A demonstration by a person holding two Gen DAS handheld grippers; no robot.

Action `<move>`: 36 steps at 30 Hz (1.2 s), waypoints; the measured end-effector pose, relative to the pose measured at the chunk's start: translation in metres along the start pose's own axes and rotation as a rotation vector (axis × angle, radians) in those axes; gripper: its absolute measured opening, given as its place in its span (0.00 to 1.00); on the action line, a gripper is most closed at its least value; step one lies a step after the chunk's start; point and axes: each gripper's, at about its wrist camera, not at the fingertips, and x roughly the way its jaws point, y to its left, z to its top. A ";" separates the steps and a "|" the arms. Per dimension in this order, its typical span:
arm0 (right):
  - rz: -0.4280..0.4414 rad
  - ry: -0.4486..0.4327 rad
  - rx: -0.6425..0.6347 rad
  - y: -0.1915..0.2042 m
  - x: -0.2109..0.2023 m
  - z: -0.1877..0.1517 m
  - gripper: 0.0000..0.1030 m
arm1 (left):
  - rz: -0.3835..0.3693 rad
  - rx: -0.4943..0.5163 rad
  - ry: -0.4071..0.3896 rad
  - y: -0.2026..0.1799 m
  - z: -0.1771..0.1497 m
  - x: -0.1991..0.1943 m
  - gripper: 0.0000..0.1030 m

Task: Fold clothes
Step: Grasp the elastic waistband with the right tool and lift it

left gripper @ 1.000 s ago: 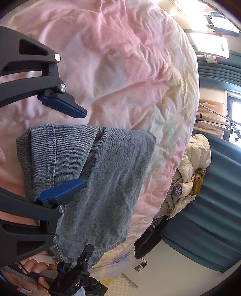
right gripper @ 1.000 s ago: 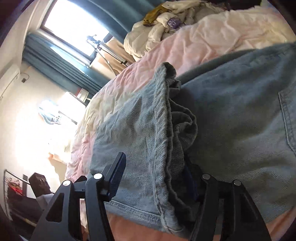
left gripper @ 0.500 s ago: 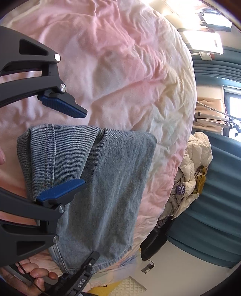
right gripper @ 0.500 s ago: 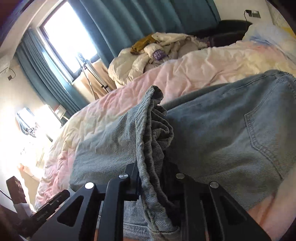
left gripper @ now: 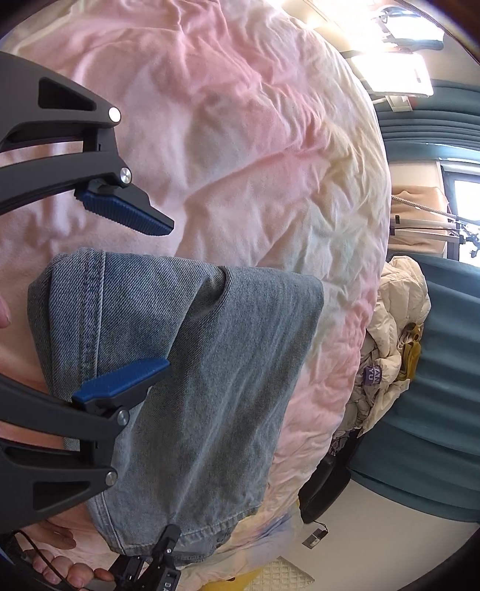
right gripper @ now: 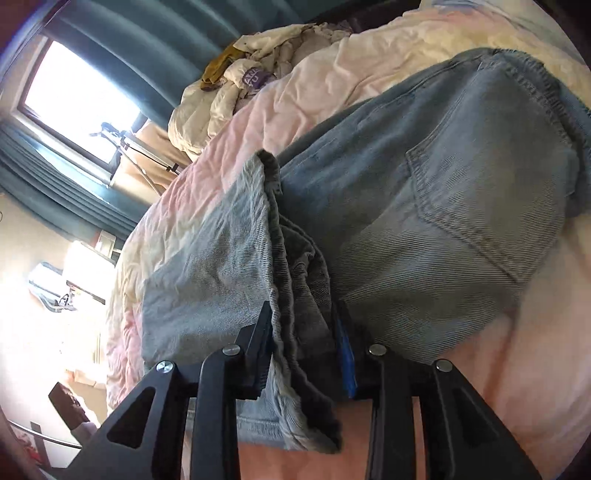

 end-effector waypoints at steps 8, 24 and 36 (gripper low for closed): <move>0.068 -0.203 0.240 -0.085 -0.089 0.040 0.50 | 0.002 0.071 -0.004 -0.014 -0.004 -0.001 0.69; 0.244 -0.194 0.851 -0.288 -0.036 0.076 0.74 | 0.031 0.091 0.017 -0.018 -0.005 0.013 0.70; 0.073 -0.275 0.676 -0.271 -0.022 0.144 0.51 | 0.041 0.096 0.029 -0.021 -0.004 0.021 0.70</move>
